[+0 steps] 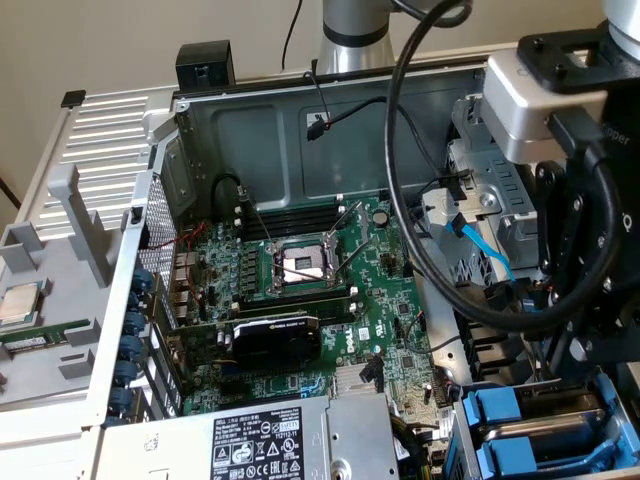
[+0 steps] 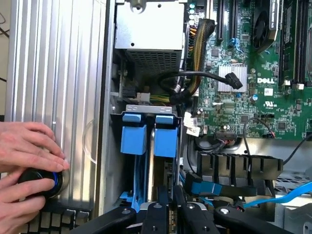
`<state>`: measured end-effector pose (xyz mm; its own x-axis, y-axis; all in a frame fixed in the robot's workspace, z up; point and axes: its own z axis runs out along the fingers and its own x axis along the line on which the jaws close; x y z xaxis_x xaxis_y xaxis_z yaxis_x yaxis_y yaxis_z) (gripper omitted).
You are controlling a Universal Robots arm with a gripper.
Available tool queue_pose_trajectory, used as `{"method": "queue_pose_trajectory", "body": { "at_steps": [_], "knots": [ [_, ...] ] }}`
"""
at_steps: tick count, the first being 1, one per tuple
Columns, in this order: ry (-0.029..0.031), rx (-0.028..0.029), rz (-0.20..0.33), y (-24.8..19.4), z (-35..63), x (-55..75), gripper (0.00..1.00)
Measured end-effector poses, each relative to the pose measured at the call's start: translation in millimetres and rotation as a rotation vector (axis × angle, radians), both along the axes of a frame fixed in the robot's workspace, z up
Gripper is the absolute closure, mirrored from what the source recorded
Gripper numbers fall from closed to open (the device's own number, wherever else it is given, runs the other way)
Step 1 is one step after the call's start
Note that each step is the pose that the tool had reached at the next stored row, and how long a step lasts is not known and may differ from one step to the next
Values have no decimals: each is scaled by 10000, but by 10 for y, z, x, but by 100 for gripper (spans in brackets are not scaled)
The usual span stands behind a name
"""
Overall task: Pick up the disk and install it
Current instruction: 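Insert the first disk wire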
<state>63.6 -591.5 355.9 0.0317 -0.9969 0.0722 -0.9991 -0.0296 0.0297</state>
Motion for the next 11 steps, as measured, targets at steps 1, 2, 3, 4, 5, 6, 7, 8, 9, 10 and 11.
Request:
{"method": "queue_pose_trajectory", "body": {
  "at_steps": [1,2,3,4,5,6,7,8,9,10,11],
  "knots": [
    [7,46,-48,-1,-2,0,84],
    [19,92,-92,-2,-3,0,84],
    [31,138,-138,-3,-5,0,84],
    [38,180,-177,-4,-7,0,84],
    [45,220,-211,-7,-9,0,84],
    [51,265,-246,-9,-11,0,84],
    [57,308,-279,-12,-13,0,84],
    [61,347,-315,-15,-15,0,84],
    [64,380,-351,-19,-17,0,84],
    [66,405,-387,-24,-18,0,84],
    [67,424,-423,-29,-20,0,84]
  ]
}}
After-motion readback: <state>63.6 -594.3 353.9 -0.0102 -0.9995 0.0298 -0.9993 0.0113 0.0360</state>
